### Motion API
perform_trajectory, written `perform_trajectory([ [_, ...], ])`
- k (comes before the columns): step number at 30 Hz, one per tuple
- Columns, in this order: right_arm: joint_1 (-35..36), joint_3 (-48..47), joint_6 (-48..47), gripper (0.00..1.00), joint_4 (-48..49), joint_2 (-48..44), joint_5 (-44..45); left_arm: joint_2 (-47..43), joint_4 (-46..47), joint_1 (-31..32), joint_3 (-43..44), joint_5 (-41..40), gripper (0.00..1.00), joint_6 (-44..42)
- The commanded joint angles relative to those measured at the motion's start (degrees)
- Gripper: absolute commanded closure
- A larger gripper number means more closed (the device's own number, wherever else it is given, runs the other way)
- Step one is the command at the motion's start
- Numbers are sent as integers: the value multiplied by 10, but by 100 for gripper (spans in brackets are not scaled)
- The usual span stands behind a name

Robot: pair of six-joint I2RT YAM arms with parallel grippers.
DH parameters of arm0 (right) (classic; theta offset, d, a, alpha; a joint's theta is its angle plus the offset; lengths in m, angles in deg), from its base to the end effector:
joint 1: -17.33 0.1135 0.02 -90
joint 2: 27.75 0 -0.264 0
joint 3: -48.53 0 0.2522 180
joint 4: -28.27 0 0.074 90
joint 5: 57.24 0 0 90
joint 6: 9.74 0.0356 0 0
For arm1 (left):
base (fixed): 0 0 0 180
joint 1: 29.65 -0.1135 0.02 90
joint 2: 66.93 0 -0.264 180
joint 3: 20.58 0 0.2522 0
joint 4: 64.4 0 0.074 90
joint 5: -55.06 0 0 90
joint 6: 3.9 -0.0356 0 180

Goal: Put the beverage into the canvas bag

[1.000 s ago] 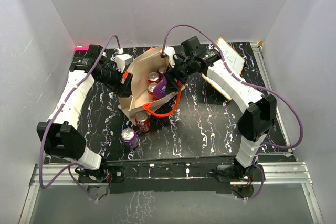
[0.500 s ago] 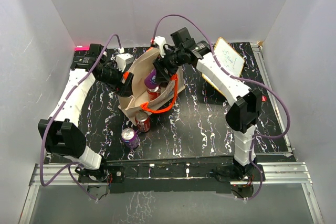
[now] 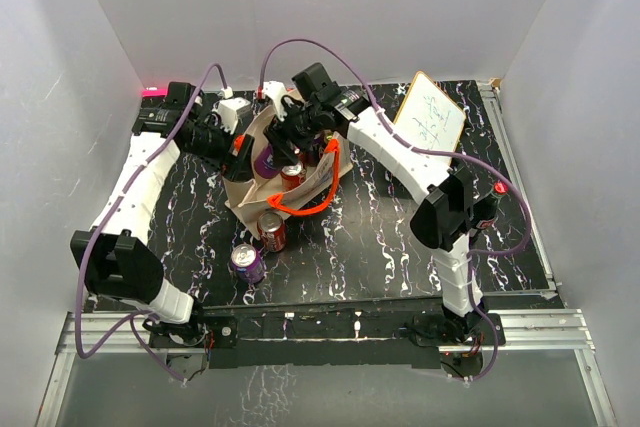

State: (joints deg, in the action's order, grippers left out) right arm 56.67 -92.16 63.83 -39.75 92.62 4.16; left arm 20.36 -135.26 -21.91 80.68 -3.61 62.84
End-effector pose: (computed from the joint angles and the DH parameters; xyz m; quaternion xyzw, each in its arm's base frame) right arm 0.3456 0.3053 0.3510 -0.5015 0.7571 0.2952 0.2969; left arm 0.3040 -0.0600 0.3506 0.3208 0.8688 -0.2194 0.3068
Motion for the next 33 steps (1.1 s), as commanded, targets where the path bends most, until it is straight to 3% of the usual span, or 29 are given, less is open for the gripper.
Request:
perform_trajectory([
  [1, 8, -40, 5, 92, 57, -12, -5, -33, -1, -8, -4, 4, 8, 20],
  [10, 22, -41, 17, 92, 70, 16, 7, -36, 5, -31, -4, 24, 3, 38],
  [33, 49, -43, 43, 92, 126, 77, 85, -34, 31, -57, -16, 49, 3, 58],
])
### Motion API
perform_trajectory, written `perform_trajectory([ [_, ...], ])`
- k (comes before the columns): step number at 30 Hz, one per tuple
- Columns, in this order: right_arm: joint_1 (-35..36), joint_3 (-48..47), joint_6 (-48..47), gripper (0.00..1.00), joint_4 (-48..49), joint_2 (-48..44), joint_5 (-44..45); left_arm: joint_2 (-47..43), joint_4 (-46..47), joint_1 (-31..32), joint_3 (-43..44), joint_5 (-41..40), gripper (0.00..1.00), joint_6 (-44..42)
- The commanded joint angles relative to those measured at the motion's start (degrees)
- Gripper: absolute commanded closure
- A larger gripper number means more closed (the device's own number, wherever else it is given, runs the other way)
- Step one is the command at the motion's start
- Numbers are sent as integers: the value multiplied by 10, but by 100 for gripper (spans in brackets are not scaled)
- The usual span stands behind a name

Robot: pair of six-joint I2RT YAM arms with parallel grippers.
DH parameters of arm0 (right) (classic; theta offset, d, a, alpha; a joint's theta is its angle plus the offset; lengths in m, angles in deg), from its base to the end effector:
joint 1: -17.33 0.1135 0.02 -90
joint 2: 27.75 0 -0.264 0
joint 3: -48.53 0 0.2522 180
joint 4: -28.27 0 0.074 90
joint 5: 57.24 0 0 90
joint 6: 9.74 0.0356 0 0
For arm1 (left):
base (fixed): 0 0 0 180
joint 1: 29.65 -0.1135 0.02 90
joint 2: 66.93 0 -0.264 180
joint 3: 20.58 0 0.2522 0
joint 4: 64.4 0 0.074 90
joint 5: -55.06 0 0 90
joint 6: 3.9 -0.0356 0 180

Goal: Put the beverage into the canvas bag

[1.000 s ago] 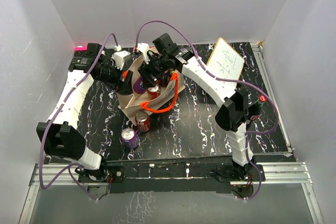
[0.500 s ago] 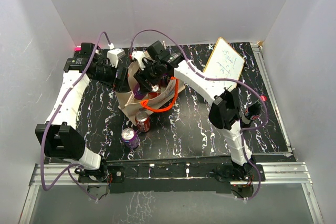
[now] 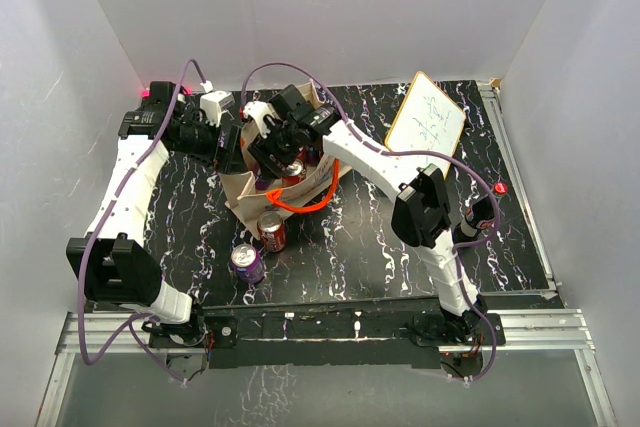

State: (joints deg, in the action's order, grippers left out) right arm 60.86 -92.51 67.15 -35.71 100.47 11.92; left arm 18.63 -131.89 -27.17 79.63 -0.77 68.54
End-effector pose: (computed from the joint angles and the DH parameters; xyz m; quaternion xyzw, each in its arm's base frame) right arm 0.3513 0.3512 0.2933 -0.4930 0.7880 0.2504 0.2708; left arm 0.3049 -0.0332 0.3580 0.2498 0.8759 -0.2361 0.3385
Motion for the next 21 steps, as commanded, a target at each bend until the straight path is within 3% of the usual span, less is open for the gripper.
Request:
perform_trajectory([
  [1, 8, -39, 9, 92, 88, 0, 15, -18, -3, -5, -7, 21, 3, 1],
  [21, 34, -22, 17, 88, 110, 17, 154, -29, -4, -12, -24, 34, 3, -2],
])
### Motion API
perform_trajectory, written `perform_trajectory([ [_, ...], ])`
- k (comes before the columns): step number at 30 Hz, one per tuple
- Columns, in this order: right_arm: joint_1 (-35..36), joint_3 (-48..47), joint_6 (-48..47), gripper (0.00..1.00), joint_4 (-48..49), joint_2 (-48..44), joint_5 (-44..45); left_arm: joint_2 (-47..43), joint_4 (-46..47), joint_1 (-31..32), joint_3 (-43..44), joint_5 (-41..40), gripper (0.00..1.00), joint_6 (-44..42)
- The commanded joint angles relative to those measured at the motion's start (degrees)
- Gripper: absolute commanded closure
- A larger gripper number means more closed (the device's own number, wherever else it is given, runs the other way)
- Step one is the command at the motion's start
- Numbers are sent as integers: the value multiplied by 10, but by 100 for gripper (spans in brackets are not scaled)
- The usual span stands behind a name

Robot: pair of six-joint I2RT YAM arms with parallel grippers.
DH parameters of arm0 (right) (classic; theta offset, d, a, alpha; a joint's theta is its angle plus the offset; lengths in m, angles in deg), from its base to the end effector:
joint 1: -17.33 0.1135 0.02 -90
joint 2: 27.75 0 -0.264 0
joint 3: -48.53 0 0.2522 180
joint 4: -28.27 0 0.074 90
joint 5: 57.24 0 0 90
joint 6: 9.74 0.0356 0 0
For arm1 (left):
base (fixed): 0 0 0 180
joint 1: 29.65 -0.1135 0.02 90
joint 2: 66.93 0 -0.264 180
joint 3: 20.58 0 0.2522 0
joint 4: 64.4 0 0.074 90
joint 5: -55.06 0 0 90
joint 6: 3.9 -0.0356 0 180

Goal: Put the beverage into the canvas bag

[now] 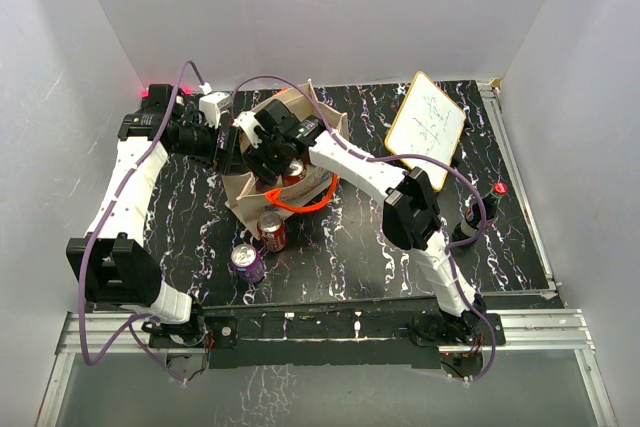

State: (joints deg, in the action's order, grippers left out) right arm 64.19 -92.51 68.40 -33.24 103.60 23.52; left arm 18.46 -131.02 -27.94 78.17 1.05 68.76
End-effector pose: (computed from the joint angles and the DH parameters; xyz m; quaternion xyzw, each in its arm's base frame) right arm 0.3449 0.3764 0.2683 -0.4848 0.8080 0.1706 0.2880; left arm 0.3049 -0.0300 0.3525 0.2454 0.8741 -0.2497 0.3368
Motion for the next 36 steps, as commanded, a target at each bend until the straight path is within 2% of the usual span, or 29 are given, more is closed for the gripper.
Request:
perform_trajectory([
  [1, 1, -22, 4, 87, 86, -14, 43, -29, -13, -4, -10, 18, 3, -6],
  [8, 0, -16, 5, 83, 88, -7, 48, -30, -10, -5, -8, 31, 3, -11],
  [21, 0, 27, 14, 75, 112, -7, -44, -20, 7, -11, 3, 34, 3, 4],
  [36, 0, 40, 16, 54, 143, 7, -23, -19, 7, -20, 3, 41, 3, 0],
])
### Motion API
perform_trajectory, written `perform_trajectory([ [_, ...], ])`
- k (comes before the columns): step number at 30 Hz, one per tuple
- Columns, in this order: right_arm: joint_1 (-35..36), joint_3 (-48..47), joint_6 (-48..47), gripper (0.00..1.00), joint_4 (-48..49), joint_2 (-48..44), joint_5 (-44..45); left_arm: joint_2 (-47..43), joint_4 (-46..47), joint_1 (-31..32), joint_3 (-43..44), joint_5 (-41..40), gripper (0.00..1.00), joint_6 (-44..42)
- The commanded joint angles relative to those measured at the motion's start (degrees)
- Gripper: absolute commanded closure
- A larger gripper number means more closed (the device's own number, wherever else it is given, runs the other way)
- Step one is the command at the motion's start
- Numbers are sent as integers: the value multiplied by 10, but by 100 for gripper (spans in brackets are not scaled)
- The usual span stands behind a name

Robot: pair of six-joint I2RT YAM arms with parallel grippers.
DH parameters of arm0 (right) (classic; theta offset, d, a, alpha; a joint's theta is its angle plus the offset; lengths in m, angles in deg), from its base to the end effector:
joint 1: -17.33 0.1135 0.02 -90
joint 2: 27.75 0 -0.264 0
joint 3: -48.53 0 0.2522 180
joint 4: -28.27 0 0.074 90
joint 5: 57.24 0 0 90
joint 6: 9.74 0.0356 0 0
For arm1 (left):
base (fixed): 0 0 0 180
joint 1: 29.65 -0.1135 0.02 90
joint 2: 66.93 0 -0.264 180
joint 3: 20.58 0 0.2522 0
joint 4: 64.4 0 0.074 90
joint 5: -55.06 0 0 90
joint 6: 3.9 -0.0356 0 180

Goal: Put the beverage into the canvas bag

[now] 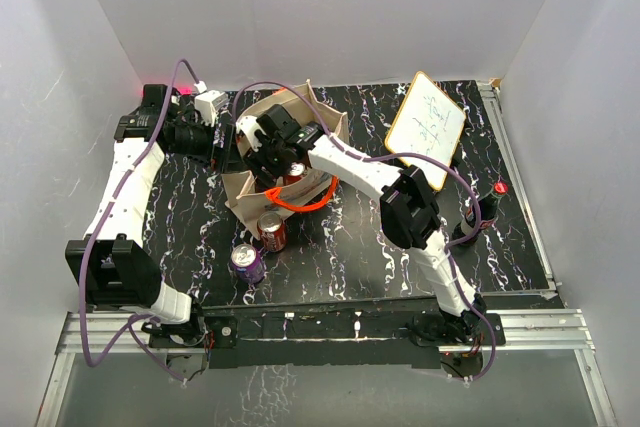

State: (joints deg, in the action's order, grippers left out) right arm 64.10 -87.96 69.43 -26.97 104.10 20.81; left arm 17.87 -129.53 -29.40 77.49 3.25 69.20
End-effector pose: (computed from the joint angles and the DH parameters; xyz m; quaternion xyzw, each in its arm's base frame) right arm 0.3485 0.3814 0.2465 -0.4818 0.8036 0.1967 0.2887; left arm 0.3044 -0.0233 0.3541 0.2389 0.8672 -0.2612 0.3503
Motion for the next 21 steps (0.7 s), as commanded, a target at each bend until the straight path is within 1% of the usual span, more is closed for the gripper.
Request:
perform_trajectory([
  [1, 1, -4, 5, 52, 81, 3, 4, -13, -7, -5, 9, 21, 3, -6],
  [5, 0, 0, 5, 47, 89, 3, -1, -12, -8, -6, 10, 22, 3, -8],
  [8, -1, 2, 5, 39, 100, 5, -11, -12, -6, -7, 11, 23, 3, -10],
  [16, -3, 13, 10, 24, 129, 4, -21, -18, -5, -14, 5, 33, 3, -7],
  [21, -4, 14, 14, 20, 139, 4, -29, -18, -5, -18, 5, 33, 3, -7],
])
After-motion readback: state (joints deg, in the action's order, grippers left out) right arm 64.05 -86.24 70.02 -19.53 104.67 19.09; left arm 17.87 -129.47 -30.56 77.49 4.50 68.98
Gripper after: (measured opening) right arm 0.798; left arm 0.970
